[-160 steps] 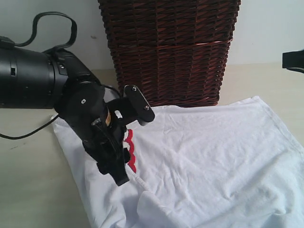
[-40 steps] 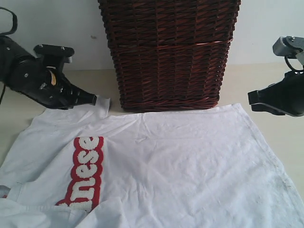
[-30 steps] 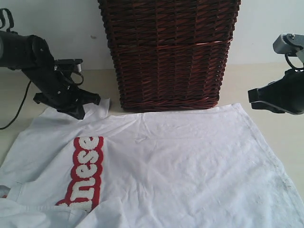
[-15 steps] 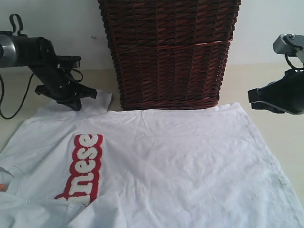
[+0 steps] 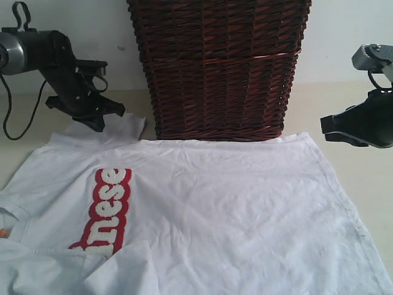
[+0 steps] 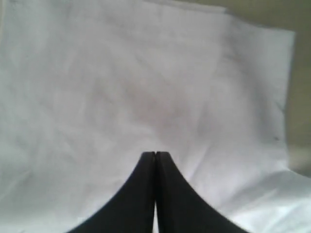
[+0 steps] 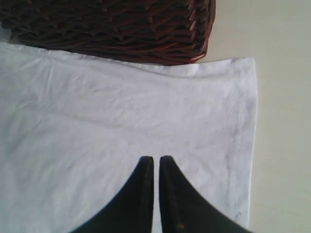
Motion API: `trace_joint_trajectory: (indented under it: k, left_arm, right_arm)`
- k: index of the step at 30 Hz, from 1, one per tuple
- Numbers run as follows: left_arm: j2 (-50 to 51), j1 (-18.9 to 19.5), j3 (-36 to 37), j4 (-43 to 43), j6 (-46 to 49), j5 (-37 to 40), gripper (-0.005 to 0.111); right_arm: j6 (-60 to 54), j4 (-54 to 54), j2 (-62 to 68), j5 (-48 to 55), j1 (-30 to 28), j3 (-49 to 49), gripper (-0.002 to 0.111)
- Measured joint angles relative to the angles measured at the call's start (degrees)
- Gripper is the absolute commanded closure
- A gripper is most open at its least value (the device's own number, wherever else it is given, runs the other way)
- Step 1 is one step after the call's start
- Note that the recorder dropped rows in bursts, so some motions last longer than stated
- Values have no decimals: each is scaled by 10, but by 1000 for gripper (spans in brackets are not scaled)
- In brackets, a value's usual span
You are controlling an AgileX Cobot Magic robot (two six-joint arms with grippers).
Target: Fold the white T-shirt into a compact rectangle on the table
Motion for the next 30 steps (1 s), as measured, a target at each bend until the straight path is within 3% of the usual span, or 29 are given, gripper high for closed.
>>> trace_joint_trajectory:
  k: [7,12,16,19,22,25,30]
  left_arm:
    - [-86,0,9,-89,58,79,107]
    - [-153,-15,99,-106,167,154,107]
    - [-216,-68,194,-103,240,160,107]
    - [-297,-131,273,-89,257,162,107]
    - [-336,-165,329,-83,277,165,106]
    - [-347,-188,398,-80,286,168,94]
    - [-336,-198,494,-54,311,110,38]
  right_arm:
    - [-1,0,70,-46,0,-6,108]
    - [-4,0,96,-3,0,-34,108]
    - [-16,0,98,11,0,-34,108]
    - [-27,0,98,29,0,-34,108]
    - [-31,0,98,41,0,-34,108]
    - [-32,0,98,46,0,-34,108]
    - [-32,0,98,48,0,-34,108]
